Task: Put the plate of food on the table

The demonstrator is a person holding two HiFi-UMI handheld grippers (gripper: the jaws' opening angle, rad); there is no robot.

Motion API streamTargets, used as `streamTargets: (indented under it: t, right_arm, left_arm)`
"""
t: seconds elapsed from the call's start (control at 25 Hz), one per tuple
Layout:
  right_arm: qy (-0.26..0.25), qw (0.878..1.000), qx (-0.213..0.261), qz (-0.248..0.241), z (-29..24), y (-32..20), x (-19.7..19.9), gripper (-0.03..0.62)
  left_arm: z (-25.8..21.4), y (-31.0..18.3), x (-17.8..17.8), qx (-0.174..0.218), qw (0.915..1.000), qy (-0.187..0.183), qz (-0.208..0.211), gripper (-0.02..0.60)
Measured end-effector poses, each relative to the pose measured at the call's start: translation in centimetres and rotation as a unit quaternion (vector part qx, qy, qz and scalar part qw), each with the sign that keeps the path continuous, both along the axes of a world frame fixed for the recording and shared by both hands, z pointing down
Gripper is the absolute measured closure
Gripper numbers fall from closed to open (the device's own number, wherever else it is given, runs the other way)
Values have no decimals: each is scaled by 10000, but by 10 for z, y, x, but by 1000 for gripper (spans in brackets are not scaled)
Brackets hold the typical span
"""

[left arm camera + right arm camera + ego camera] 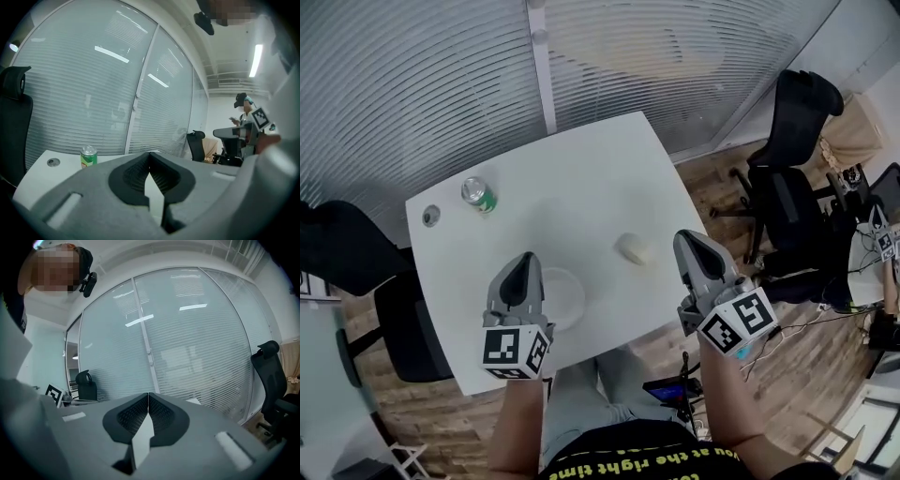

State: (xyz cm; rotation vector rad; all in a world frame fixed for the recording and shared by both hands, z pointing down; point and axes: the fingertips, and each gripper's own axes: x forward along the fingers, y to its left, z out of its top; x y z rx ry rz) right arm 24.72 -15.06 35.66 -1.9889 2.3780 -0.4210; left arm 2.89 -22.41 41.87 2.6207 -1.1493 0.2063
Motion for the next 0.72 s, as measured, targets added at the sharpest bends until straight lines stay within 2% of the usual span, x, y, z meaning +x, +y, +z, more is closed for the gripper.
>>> streamTargets:
  t: [0.36, 0.52, 0.72]
  right_arm:
    - [-119, 9988, -463, -125, 47, -6, 6, 497]
    - [-179, 9975, -644, -239, 69, -10, 9, 447]
    - [-14, 9967, -744, -329, 89, -16, 11, 431]
  left_arm:
    - [26, 0, 19, -196, 9996, -18, 180, 581]
    - [31, 1, 25, -244, 9993, 169, 235, 580]
    - [45, -1, 28, -335, 9991, 157, 219, 580]
